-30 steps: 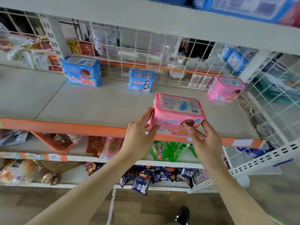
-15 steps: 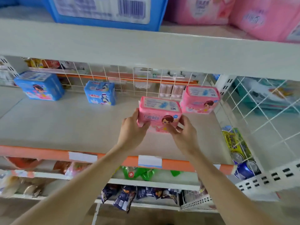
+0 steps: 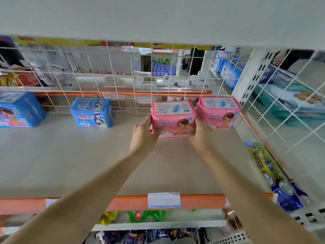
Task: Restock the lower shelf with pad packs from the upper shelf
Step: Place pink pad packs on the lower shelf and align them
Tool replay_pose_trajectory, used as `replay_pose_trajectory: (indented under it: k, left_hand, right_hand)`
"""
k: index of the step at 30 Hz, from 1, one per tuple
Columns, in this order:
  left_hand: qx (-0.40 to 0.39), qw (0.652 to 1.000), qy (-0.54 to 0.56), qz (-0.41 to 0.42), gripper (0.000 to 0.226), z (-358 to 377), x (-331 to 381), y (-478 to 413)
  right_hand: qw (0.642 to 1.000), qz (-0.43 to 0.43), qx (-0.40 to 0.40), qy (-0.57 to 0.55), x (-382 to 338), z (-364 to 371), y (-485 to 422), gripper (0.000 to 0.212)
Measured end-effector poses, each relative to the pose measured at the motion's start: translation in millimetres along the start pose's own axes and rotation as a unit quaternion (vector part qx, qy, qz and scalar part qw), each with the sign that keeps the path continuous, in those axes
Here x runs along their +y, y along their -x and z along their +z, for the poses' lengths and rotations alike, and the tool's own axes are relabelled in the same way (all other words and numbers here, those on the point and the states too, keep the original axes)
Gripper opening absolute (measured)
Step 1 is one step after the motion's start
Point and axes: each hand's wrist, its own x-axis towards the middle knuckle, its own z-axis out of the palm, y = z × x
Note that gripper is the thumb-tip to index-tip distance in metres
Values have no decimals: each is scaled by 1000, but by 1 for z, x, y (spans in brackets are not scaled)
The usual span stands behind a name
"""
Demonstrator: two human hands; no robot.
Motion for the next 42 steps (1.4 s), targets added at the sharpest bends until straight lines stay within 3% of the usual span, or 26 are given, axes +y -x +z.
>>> replay_pose_trajectory:
  k: [3, 6, 9, 14, 23, 29, 38, 42]
  left_hand:
    - [-5, 1000, 0, 9, 44, 12, 5, -12]
    - [-10, 1000, -5, 28, 43, 18, 8, -24]
    - [-12, 999, -17, 37, 34, 23, 10, -35]
    - [-8, 998, -45, 33, 15, 26, 12, -48]
    - [-28, 998, -38, 47, 26, 27, 14, -47]
    - [-28, 996, -64, 56, 43, 18, 11, -43]
    - [-47, 993, -94, -50, 63, -15, 16, -22]
    - [-50, 986, -161, 15, 55, -39, 28, 3]
  right_hand:
    - [998, 19, 6, 57, -1, -8, -12, 30]
    - [989, 41, 15, 143, 0, -23, -22, 20]
    - [980, 43, 36, 190, 5, -31, -29, 32]
    - [982, 53, 54, 172, 13, -26, -38, 47]
    - [998, 1, 55, 31, 25, -14, -34, 40]
    - [999, 6, 41, 17, 33, -17, -24, 34]
    - [997, 63, -6, 32, 16, -42, -1, 36]
    - [995, 15, -5, 96, -4, -54, 21, 49]
